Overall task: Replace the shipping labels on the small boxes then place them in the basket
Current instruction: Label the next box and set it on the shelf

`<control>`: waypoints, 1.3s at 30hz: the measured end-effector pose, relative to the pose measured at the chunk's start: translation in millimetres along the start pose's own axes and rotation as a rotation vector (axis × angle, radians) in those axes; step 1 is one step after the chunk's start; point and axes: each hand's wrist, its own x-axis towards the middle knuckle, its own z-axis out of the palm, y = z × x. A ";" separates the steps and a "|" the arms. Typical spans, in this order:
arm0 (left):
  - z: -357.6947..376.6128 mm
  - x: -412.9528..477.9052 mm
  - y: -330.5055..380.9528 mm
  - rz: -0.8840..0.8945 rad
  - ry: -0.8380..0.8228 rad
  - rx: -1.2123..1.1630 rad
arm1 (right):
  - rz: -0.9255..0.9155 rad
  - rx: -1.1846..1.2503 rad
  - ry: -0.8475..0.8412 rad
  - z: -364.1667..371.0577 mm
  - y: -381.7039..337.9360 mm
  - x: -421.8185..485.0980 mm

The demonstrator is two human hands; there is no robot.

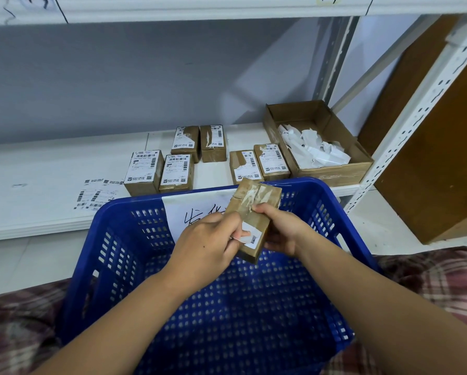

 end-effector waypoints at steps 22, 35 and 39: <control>13.2 -5.0 0.9 -0.066 0.085 0.115 | 0.035 0.014 -0.115 20.8 3.3 -20.1; 2.4 0.9 -7.6 -0.002 0.091 0.321 | -0.007 -0.020 -0.123 21.3 5.1 -21.1; 1.0 0.0 -7.1 0.060 0.105 0.311 | -0.053 -0.032 -0.104 21.5 4.6 -19.9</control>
